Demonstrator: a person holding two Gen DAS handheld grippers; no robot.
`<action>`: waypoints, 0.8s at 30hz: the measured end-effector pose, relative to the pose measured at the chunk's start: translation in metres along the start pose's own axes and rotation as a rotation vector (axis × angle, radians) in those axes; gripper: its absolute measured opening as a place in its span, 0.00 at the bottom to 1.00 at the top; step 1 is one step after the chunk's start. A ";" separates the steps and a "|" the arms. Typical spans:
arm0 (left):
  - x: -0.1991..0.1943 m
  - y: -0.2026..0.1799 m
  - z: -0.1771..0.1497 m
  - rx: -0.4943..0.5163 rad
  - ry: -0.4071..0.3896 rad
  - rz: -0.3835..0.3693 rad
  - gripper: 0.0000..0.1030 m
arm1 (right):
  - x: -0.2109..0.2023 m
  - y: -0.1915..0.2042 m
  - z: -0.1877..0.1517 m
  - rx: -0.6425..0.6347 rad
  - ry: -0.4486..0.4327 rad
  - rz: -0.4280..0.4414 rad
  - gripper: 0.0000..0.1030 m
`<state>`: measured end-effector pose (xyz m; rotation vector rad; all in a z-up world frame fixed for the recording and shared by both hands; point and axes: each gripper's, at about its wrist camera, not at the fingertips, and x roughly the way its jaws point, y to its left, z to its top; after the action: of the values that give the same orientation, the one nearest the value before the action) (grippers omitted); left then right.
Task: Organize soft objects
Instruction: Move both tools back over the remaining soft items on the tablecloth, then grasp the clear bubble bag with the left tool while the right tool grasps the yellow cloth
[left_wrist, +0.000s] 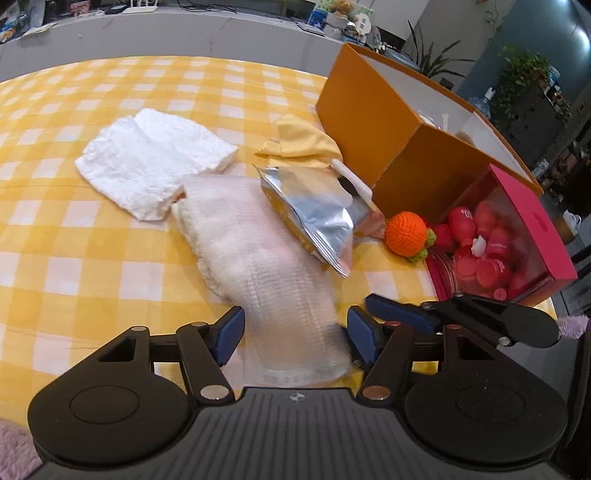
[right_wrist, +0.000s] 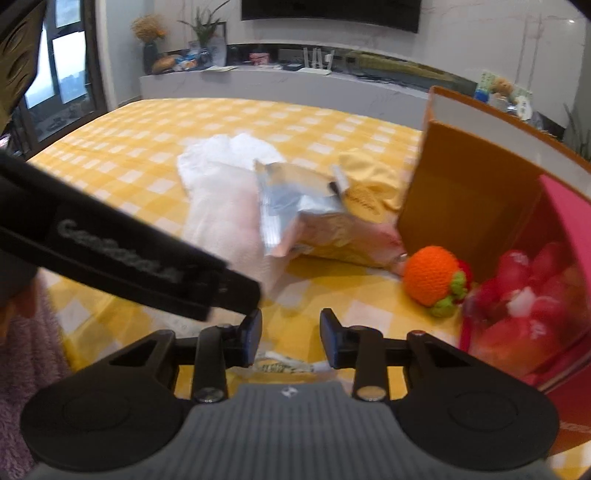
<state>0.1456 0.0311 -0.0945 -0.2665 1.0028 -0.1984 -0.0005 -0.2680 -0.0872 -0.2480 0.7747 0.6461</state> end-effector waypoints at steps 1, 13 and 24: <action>0.002 -0.001 0.000 0.000 0.008 -0.004 0.63 | 0.002 0.002 -0.001 -0.004 0.005 0.006 0.34; 0.013 -0.013 0.000 0.029 -0.002 0.067 0.05 | 0.001 0.003 -0.001 -0.013 0.002 0.024 0.34; -0.038 -0.011 -0.011 0.035 -0.123 0.097 0.04 | -0.021 -0.004 -0.002 0.043 -0.073 0.029 0.36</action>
<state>0.1152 0.0302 -0.0662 -0.1951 0.8872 -0.1102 -0.0109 -0.2816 -0.0735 -0.1728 0.7228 0.6616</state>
